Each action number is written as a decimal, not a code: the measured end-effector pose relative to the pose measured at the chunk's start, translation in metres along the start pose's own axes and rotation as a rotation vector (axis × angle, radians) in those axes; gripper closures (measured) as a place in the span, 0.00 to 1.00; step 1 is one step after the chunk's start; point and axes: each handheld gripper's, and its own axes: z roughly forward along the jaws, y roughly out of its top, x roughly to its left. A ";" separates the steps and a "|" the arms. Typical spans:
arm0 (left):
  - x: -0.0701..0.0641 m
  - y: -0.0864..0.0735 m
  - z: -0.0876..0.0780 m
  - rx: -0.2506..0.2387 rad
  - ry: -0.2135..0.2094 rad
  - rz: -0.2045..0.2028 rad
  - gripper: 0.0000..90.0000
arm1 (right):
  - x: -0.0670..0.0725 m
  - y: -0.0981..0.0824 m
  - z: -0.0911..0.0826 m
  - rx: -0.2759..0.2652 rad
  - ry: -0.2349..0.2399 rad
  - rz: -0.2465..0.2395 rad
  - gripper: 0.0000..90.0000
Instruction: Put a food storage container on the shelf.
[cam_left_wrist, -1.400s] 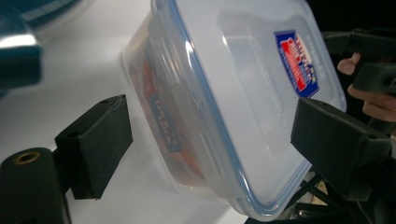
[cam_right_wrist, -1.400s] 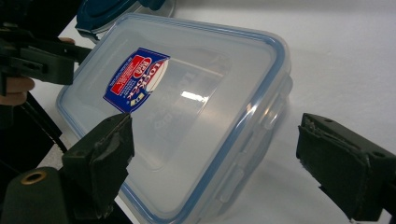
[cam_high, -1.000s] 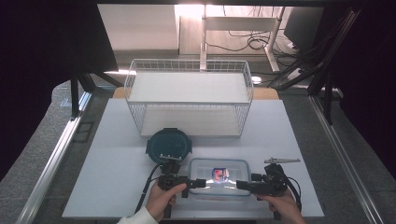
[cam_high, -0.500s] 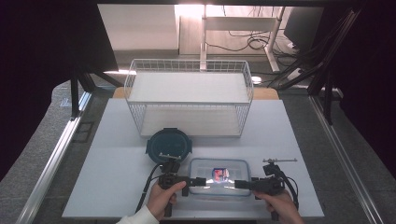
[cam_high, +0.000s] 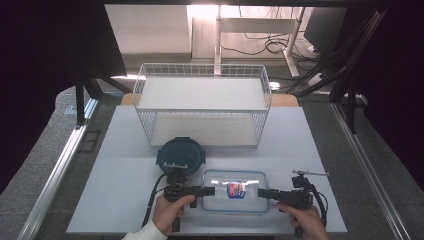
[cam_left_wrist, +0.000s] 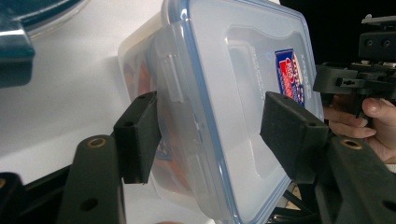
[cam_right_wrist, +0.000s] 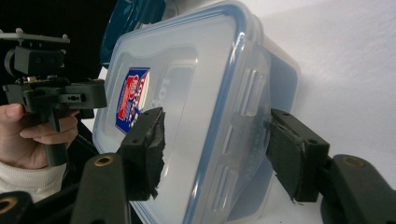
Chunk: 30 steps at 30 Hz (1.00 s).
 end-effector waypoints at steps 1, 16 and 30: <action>0.000 0.000 -0.001 -0.004 -0.001 -0.002 0.44 | 0.001 0.000 0.000 -0.003 -0.001 0.001 0.45; -0.002 -0.005 -0.012 -0.040 -0.023 0.006 0.51 | 0.010 0.000 -0.008 -0.054 0.003 -0.031 0.51; -0.006 -0.001 -0.020 -0.065 -0.038 0.046 0.52 | 0.021 0.002 -0.014 -0.087 0.003 -0.093 0.52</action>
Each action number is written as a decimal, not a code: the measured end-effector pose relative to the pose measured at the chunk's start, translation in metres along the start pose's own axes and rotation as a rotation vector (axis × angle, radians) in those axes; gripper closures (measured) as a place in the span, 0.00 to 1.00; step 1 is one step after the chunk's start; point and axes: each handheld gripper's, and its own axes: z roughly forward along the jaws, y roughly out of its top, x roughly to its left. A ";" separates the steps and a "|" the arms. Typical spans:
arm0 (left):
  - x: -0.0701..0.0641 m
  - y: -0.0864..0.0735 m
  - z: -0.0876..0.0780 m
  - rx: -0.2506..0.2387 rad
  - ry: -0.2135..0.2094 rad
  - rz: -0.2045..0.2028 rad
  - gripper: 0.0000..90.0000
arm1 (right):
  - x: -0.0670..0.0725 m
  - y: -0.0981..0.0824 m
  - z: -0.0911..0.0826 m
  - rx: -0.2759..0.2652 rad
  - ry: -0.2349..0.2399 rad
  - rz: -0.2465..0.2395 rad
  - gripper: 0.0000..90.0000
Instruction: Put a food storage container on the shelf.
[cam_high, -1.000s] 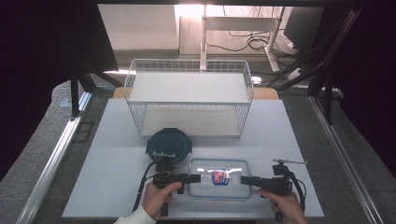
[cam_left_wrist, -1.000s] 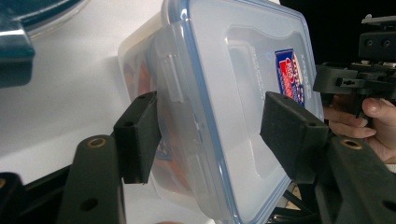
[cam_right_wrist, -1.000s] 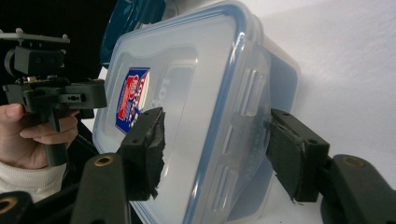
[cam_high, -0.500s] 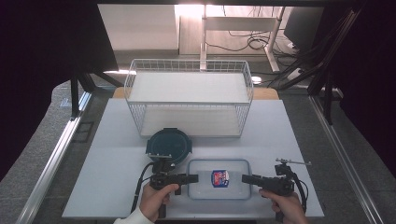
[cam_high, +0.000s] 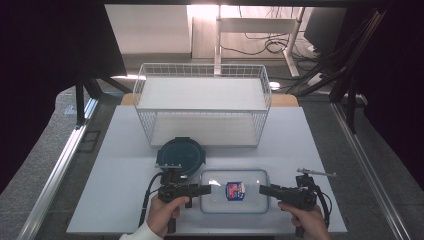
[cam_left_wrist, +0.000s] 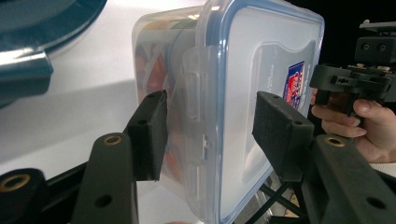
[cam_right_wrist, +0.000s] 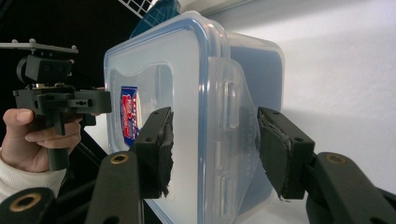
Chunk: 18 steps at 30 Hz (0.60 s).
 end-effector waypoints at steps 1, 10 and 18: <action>-0.001 0.001 -0.001 -0.002 0.000 0.007 0.52 | 0.001 0.000 -0.001 -0.005 0.000 -0.004 0.52; -0.006 0.013 -0.009 -0.006 -0.004 0.040 0.52 | 0.010 0.007 -0.003 -0.027 0.004 -0.035 0.52; -0.006 0.028 -0.023 -0.016 -0.007 0.050 0.52 | 0.019 0.021 0.001 -0.039 0.011 -0.062 0.52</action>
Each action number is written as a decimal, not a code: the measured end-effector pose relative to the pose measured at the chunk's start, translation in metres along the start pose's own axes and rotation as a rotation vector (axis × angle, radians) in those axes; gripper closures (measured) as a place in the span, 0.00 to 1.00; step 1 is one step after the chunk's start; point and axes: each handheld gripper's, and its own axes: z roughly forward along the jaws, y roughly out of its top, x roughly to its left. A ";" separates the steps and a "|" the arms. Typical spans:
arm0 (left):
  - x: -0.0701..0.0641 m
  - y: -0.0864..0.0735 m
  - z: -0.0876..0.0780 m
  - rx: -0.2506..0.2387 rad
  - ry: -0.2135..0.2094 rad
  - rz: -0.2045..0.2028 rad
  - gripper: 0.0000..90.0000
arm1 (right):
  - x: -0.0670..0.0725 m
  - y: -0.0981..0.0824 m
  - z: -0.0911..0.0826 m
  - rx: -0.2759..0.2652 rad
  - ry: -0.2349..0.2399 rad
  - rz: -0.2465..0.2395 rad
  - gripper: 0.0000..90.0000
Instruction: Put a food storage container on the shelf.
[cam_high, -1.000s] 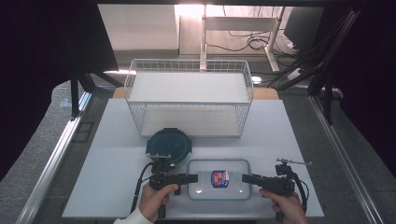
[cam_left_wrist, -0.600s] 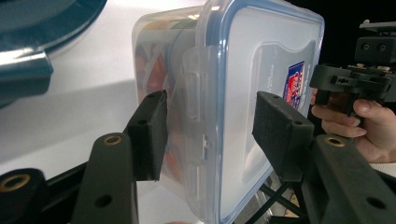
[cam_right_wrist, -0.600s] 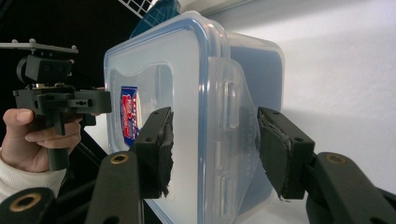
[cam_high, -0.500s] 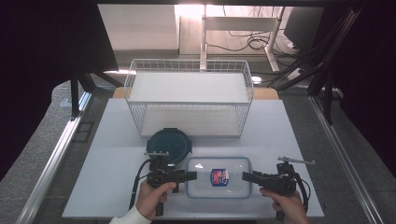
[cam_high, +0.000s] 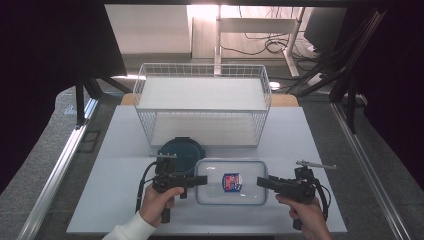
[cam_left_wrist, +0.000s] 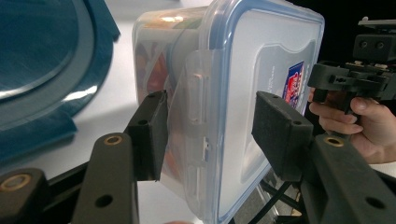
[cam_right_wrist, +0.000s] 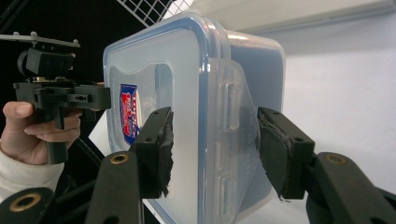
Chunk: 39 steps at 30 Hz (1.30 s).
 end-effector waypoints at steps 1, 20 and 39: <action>0.000 0.002 -0.003 -0.003 0.003 0.005 0.52 | 0.002 0.003 0.002 -0.001 0.004 -0.003 0.52; 0.000 0.036 -0.033 -0.055 0.013 0.028 0.53 | 0.024 0.045 0.019 -0.004 0.029 -0.044 0.52; -0.010 0.067 -0.052 -0.110 0.045 0.074 0.54 | 0.033 0.076 0.028 -0.022 0.058 -0.053 0.51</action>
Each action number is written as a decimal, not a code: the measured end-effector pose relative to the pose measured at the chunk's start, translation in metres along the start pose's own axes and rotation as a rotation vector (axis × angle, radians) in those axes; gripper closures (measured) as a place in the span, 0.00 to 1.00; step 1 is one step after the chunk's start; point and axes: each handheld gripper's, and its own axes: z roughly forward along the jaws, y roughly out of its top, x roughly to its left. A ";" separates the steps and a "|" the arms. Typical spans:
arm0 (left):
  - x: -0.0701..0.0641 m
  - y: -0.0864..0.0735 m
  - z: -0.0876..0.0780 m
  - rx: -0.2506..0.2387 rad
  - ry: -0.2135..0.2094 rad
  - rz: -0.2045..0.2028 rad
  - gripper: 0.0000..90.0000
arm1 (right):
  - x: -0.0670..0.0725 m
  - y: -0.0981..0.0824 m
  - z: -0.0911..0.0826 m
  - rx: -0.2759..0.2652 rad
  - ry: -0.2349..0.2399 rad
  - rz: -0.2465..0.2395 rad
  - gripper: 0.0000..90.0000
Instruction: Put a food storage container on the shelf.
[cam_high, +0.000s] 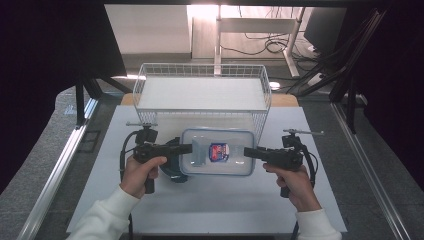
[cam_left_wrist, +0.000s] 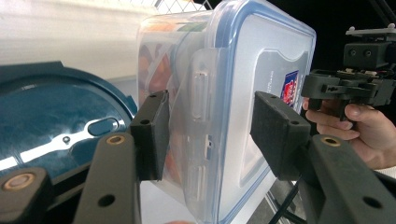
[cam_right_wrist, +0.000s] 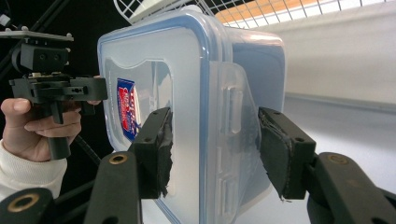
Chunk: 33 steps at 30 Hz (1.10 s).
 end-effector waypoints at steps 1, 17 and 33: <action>-0.001 0.001 -0.001 -0.001 0.000 0.001 0.54 | 0.000 0.001 0.000 -0.003 0.004 -0.002 0.51; -0.011 0.031 -0.015 -0.032 0.016 0.044 0.54 | 0.015 0.036 0.001 -0.044 0.012 -0.055 0.51; -0.015 0.055 -0.025 -0.057 0.008 0.063 0.54 | 0.025 0.065 0.001 -0.060 0.021 -0.090 0.51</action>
